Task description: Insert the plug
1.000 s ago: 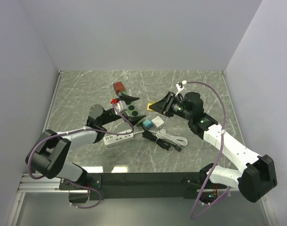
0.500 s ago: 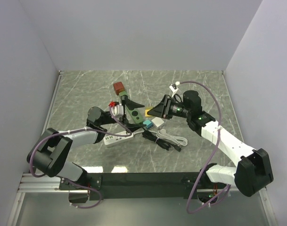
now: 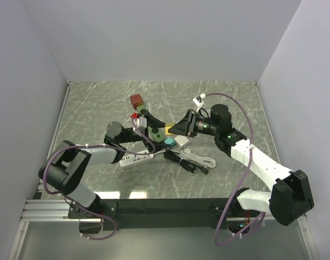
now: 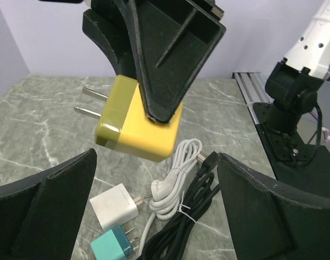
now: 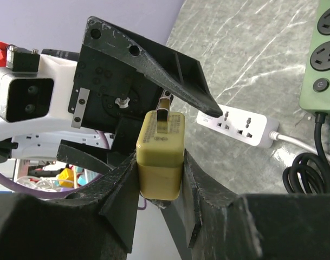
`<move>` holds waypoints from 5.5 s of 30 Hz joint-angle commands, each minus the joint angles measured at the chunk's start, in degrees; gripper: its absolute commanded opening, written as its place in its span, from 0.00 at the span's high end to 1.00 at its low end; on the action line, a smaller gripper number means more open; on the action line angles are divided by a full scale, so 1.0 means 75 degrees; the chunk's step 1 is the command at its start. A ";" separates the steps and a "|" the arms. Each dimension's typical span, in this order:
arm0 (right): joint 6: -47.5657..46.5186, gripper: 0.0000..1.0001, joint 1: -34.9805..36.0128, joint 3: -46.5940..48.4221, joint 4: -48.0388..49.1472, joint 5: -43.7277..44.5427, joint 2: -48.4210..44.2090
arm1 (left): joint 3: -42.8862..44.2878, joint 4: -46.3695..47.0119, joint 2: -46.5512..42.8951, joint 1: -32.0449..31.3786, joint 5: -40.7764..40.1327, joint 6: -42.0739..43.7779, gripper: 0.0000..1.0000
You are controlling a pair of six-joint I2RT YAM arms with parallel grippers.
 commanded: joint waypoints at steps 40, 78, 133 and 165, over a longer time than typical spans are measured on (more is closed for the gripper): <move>-0.0185 1.00 0.0261 -0.0042 0.0485 -0.0174 -0.0105 | 0.0523 -0.0968 -0.0454 -0.0573 -0.0554 0.1816 0.68; -0.7918 0.31 0.1265 -0.2057 0.1645 0.4065 -0.2731 | 0.3371 -0.4917 0.1023 0.0434 0.0817 -0.2461 0.99; -1.0815 0.69 0.3998 -0.1753 0.1282 0.4630 -0.2285 | 0.2925 -0.6430 -0.0231 -0.0410 0.3161 -0.2296 0.99; -0.7736 1.00 0.3637 -0.1003 0.1984 0.7068 -0.1619 | 0.1391 -0.6114 -0.1847 0.1184 -0.3877 -0.1758 0.01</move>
